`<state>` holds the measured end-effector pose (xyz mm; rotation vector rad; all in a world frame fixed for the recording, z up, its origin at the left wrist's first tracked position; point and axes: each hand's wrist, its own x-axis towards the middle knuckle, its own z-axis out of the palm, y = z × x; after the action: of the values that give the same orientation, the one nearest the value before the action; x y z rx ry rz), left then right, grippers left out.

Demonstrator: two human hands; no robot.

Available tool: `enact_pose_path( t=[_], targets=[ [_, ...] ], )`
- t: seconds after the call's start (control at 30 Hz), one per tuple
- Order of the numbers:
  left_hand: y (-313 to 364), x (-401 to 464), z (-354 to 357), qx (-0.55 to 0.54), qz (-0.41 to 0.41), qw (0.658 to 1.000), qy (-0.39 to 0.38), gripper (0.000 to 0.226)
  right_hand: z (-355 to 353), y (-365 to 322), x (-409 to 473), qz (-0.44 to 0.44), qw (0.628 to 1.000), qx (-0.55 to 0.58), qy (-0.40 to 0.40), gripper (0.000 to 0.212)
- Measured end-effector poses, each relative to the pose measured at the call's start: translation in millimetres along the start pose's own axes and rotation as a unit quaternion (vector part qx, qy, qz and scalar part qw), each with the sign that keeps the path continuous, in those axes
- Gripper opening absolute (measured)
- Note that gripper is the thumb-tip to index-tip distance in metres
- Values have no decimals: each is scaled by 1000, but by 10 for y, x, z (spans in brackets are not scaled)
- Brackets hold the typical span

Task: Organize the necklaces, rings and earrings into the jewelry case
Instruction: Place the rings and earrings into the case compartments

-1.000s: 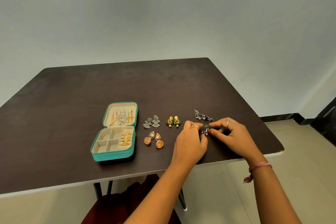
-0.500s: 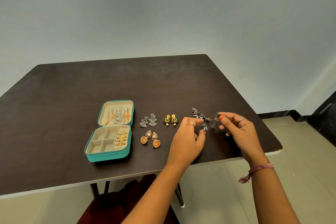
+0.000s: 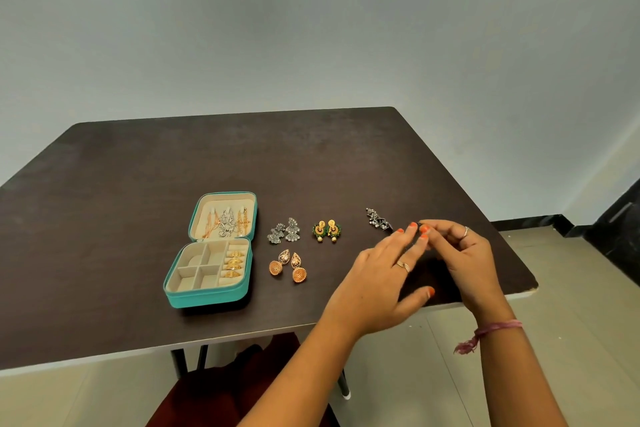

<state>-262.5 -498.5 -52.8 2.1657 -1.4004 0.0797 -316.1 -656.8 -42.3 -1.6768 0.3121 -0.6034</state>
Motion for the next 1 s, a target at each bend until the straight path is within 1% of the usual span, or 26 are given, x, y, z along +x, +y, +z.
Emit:
enact_pose_path(
  t=[0.13,0.27,0.37,0.43,0.5,0.57,0.63,0.67,0.73,0.8,0.87,0.93,1.0],
  targets=[
    [2,11,-14,-4,-7,1000,-8,73,7,-1,-7,-22,1000,-11,-1,15],
    [4,22,-27,-25,-15,1000,7,76,6,-14,-24,-44,998,-23,-23,19],
    [14,12,-62,-86,-33,995,24,76,4,-29,-33,-49,997,-25,-45,23],
    [9,6,-80,-161,-49,985,44,72,7,-36,-35,-53,996,-25,-67,27],
    [-27,3,-88,-247,-65,962,98,62,16,-44,-39,-58,994,-24,-91,30],
    [-69,5,-103,-296,-86,940,147,49,26,-48,-49,-63,991,-30,-113,31],
    [-102,13,-114,-335,-105,920,177,39,35,-40,-44,-69,988,-53,-129,32],
    [-119,20,-112,-362,-119,904,192,35,41,-39,-39,-73,985,-65,-139,33],
    [-132,37,-123,-429,-158,861,222,27,57,-39,-30,-84,979,-80,-169,33],
    [-129,53,-135,-474,-200,818,256,20,73,-36,-19,-98,973,-96,-188,33],
    [-124,62,-148,-494,-230,787,288,16,90,-19,5,-88,978,-102,-162,30],
    [-136,66,-178,-504,-249,765,315,13,123,-2,75,-72,987,-111,-92,25],
    [-163,73,-200,-510,-261,751,329,13,153,21,183,-56,984,-164,-46,19]
  ],
)
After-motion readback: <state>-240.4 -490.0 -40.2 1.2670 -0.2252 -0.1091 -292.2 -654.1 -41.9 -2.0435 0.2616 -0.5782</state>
